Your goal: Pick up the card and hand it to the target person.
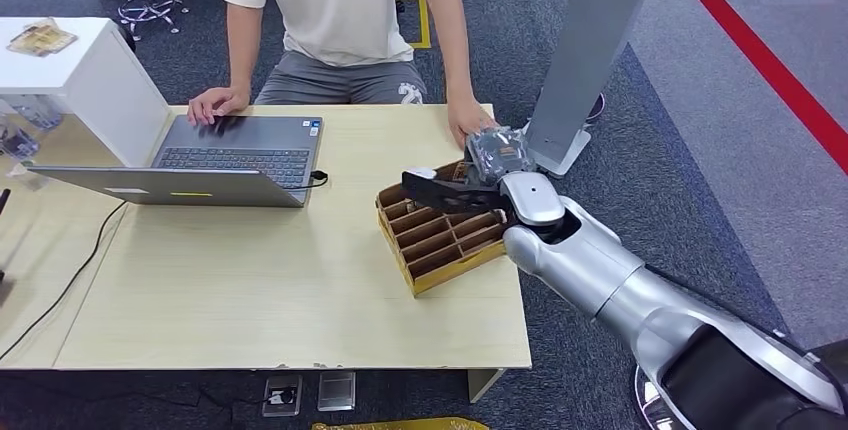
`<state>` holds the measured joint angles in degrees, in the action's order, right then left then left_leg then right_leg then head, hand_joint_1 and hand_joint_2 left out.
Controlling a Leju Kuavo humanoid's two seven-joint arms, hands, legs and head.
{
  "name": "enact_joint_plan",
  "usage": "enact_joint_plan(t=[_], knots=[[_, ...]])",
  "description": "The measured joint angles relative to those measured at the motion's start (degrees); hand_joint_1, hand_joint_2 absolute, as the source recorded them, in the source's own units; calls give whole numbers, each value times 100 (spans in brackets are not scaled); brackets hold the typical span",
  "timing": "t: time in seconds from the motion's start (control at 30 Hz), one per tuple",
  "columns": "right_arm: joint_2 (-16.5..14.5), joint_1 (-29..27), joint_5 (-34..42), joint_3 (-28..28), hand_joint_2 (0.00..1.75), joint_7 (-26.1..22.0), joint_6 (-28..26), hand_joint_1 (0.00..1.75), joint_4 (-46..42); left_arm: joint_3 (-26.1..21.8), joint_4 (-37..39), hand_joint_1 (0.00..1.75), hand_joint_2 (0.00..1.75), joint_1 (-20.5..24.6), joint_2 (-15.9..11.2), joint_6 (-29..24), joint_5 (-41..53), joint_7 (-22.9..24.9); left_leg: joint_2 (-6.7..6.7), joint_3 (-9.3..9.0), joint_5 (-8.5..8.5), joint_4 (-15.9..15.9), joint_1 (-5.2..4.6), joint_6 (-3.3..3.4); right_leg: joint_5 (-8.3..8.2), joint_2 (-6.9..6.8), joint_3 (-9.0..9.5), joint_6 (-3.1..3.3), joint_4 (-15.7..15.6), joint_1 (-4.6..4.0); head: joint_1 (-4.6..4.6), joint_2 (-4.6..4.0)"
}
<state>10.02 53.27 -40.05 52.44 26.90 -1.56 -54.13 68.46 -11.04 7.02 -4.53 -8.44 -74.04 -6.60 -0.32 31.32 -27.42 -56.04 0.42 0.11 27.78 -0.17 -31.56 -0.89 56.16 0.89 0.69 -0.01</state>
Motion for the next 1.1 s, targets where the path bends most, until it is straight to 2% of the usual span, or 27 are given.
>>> enact_joint_plan(t=[0.23,0.47,0.57,0.8,1.1], knots=[[438,445,355,-107,175,432,458,147,-1380,0,0,0,0,-67,-11,-10,-53,-9,0,2,1,-2,0,1,0,0,-2,0,0,0,-1,0],[687,540,370,-192,175,509,380,147,-2409,0,0,0,0,-63,-30,-13,-71,-10,1,1,0,-2,0,1,0,0,-2,0,-1,0,-1,0],[693,473,198,-191,175,302,76,147,-2514,0,0,0,0,-42,-30,22,-76,-2,0,1,1,-2,0,1,0,-1,0,0,0,0,-4,-1],[654,187,-179,-224,175,-545,-1065,147,-2205,0,0,0,0,2,-9,482,-141,175,-2,2,2,-2,0,2,0,-2,1,-1,0,0,2,0],[587,-177,-225,-450,175,-1064,-1677,147,-1611,0,0,0,0,29,33,725,-154,236,-3,3,1,-2,0,2,0,-2,0,-1,0,0,-3,-1]])
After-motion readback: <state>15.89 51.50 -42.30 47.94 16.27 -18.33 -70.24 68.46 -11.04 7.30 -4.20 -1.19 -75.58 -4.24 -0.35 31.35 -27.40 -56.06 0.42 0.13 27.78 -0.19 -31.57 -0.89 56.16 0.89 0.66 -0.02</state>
